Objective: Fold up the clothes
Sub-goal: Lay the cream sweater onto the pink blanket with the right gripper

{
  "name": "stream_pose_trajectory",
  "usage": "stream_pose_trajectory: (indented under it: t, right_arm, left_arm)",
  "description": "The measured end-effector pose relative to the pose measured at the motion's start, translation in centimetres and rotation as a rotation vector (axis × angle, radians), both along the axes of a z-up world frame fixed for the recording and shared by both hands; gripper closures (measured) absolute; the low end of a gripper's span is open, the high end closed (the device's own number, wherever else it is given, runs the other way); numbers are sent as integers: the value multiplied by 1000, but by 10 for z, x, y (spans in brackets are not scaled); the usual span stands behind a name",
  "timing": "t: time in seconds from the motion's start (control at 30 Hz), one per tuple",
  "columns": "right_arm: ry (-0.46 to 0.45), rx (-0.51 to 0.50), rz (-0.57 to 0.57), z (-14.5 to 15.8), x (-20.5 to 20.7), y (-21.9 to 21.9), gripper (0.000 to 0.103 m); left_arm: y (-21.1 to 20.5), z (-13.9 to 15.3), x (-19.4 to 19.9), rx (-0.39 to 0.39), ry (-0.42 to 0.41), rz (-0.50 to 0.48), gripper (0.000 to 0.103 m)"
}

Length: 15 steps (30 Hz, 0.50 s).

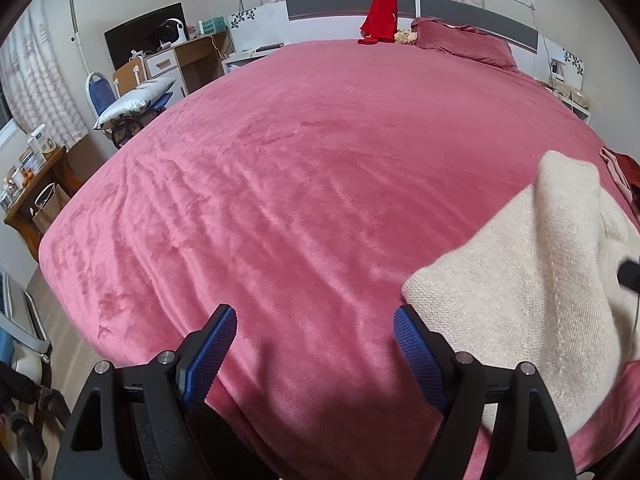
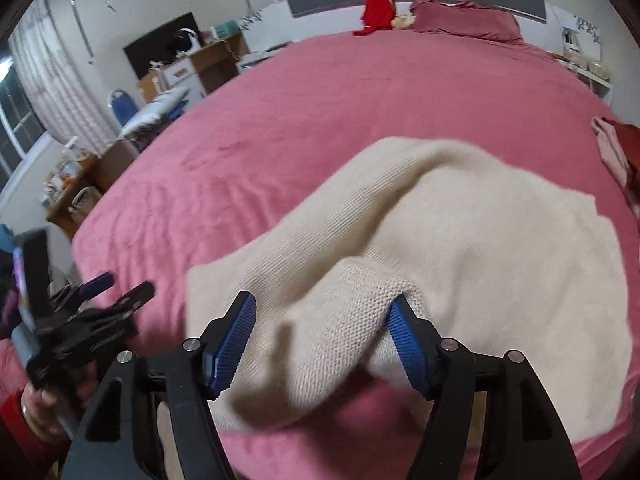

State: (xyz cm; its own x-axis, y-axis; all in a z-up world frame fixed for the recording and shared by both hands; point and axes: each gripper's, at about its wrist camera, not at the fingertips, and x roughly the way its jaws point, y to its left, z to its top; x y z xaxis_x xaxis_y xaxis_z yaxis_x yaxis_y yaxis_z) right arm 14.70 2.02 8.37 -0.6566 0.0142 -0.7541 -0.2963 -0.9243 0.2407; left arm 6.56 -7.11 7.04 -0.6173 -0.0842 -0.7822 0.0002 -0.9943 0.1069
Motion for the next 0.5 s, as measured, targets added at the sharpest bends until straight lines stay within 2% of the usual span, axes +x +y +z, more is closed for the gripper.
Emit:
stream_pose_trajectory:
  t: [0.13, 0.23, 0.3, 0.33, 0.37, 0.47, 0.5]
  right_arm:
    - [16, -34, -59, 2, -2, 24, 34]
    - [23, 84, -176, 14, 2, 40, 34]
    - [30, 146, -243, 21, 1, 49, 19]
    - [12, 169, -257, 21, -3, 55, 18]
    - [-42, 176, -239, 13, -14, 59, 18]
    - [-213, 220, -164, -22, -47, 55, 16]
    - [-260, 251, -140, -34, -55, 53, 10]
  left_arm:
    - [0, -1, -2, 1, -4, -5, 20]
    - [0, -2, -3, 4, -13, -10, 20]
    - [-1, -4, -4, 8, -18, -13, 20]
    - [0, -5, -5, 11, -21, -41, 20]
    - [0, -5, -6, 14, -25, -80, 20]
    - [1, -7, -8, 23, -34, -99, 20]
    - [2, -8, -9, 22, -39, -103, 20]
